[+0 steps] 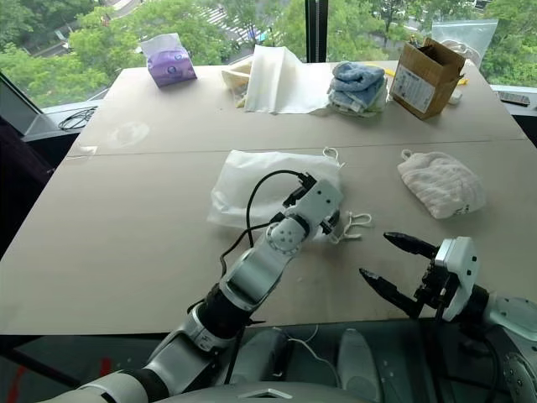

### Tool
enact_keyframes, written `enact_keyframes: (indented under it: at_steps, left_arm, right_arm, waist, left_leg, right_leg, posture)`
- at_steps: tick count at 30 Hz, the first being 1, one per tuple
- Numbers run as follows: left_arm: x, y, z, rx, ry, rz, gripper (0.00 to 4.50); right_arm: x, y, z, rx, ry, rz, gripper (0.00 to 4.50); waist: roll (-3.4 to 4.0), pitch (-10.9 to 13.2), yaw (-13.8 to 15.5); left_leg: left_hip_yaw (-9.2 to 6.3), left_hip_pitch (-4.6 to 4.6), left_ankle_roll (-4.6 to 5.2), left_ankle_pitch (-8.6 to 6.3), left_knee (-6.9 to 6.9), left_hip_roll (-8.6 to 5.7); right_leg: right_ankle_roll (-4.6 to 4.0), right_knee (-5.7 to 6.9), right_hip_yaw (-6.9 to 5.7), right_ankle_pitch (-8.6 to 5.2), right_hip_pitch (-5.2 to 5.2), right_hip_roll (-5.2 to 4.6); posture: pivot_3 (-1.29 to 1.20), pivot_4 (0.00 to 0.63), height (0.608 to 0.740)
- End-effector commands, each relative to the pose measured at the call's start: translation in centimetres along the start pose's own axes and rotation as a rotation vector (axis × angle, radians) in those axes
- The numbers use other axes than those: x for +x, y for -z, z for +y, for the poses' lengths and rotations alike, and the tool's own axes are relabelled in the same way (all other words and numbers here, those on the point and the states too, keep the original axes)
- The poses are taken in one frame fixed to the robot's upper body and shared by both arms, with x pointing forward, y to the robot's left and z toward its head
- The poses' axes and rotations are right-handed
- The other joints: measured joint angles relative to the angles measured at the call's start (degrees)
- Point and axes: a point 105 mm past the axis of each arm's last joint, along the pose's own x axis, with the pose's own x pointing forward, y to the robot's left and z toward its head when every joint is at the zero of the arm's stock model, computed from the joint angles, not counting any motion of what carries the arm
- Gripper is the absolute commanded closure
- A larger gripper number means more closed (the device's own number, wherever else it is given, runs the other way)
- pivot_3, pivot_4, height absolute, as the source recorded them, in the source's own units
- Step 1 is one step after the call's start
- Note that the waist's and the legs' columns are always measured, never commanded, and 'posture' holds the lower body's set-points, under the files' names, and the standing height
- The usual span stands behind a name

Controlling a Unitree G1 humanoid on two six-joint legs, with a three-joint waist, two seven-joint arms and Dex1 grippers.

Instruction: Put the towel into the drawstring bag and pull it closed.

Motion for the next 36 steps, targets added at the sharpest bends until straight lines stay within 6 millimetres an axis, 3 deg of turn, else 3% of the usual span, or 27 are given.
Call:
enact_keyframes:
  at_steps: [1, 3, 6, 11, 13, 17, 21, 25, 30, 33, 36]
  left_arm:
    - [-1.0, 2.3, 2.7, 0.109, -0.068, 0.044, 0.15]
    - [-1.8, 4.3, 5.6, 0.243, -0.156, 0.075, 0.15]
    - [-3.0, 5.6, 9.1, 0.362, -0.291, 0.095, 0.15]
    - [-4.2, 4.6, 12.1, 0.357, -0.474, 0.033, 0.15]
    - [-4.3, 3.2, 12.0, 0.340, -0.491, -0.042, 0.15]
    - [-4.1, 1.1, 8.5, 0.301, -0.347, -0.198, 0.15]
    - [-4.2, 2.7, 7.2, 0.266, -0.308, -0.158, 0.15]
    - [-4.1, 4.3, 8.1, 0.248, -0.376, -0.084, 0.15]
    - [-4.2, 4.5, 9.3, 0.182, -0.465, -0.090, 0.15]
    - [-4.3, 5.3, 11.0, 0.149, -0.578, -0.049, 0.15]
    - [-3.6, 6.3, 11.5, 0.195, -0.591, 0.004, 0.15]
  right_arm:
    - [-0.1, -1.0, 0.0, -0.030, -0.002, -0.025, 0.00]
    - [0.0, -0.9, 0.0, -0.024, -0.002, -0.026, 0.00]
    - [0.1, -0.6, 0.0, -0.017, -0.006, -0.027, 0.00]
    - [0.3, -0.5, -0.3, -0.017, -0.011, -0.034, 0.00]
    - [0.4, -0.4, -0.4, -0.017, -0.013, -0.034, 0.00]
    - [0.3, -0.2, -0.4, -0.016, -0.023, -0.033, 0.00]
    - [0.1, 0.0, -0.7, -0.018, -0.020, -0.032, 0.00]
    - [-0.2, 0.5, -0.8, -0.017, -0.014, -0.027, 0.00]
    - [-0.3, 0.7, -0.8, -0.021, -0.006, -0.028, 0.00]
    - [-0.3, 0.9, -0.8, -0.021, -0.003, -0.027, 0.00]
    - [-0.2, 1.0, -0.8, -0.022, 0.000, -0.029, 0.00]
  waist:
    - [0.02, -0.02, -0.06]
    - [0.04, -0.03, -0.31]
    - [0.11, -0.07, -0.29]
    - [0.02, -0.02, 0.58]
    - [-0.01, -0.01, 0.99]
    - [0.00, -0.01, 1.39]
    - [0.01, -0.01, 1.20]
    - [0.01, -0.01, 1.39]
    - [0.00, -0.02, 1.40]
    - [0.00, -0.03, 1.44]
    - [0.01, -0.03, 1.38]
  left_leg:
    - [0.00, 0.00, 0.00, 0.00, 0.00, 0.00]
    - [0.02, 0.04, 0.00, 0.00, 0.00, 0.01]
    - [0.14, 0.27, -0.01, 0.00, -0.12, 0.07]
    - [0.09, 0.23, 0.07, -0.04, -0.05, -0.01]
    - [-0.02, 0.09, 0.02, -0.01, 0.01, -0.02]
    - [-0.04, 0.00, 0.00, -0.01, 0.00, -0.02]
    - [0.03, -0.03, 0.01, -0.01, 0.00, -0.02]
    - [0.00, -0.03, 0.01, -0.01, -0.01, 0.00]
    - [0.02, -0.03, 0.03, -0.01, 0.04, -0.02]
    - [0.01, -0.03, 0.02, -0.01, 0.03, -0.02]
    - [0.01, -0.03, 0.01, -0.01, 0.03, -0.02]
  right_leg:
    - [0.00, 0.00, 0.00, 0.00, 0.00, 0.00]
    - [0.00, 0.01, 0.03, 0.00, 0.01, 0.01]
    - [-0.02, 0.07, 0.17, 0.01, 0.06, 0.05]
    - [0.00, 0.00, 0.11, 0.01, 0.12, -0.04]
    - [0.01, -0.02, 0.01, 0.02, 0.06, -0.06]
    - [0.01, -0.01, -0.03, 0.03, 0.00, -0.07]
    - [0.00, -0.03, 0.05, 0.03, -0.05, -0.07]
    - [0.00, 0.02, 0.01, 0.03, -0.07, -0.05]
    - [0.02, 0.02, 0.02, 0.04, -0.04, -0.06]
    - [0.02, 0.02, 0.01, 0.04, -0.05, -0.06]
    - [0.02, 0.04, 0.00, 0.04, -0.05, -0.05]
  posture:
    - [0.00, 0.150, 0.740]
    - [0.00, 0.150, 0.740]
    - [0.00, 0.150, 0.740]
    - [0.00, 0.150, 0.740]
    - [0.00, 0.150, 0.740]
    - [0.00, 0.150, 0.740]
    - [0.00, 0.150, 0.740]
    - [0.00, 0.150, 0.740]
    - [0.00, 0.150, 0.740]
    - [0.00, 0.150, 0.740]
    - [0.00, 0.150, 0.740]
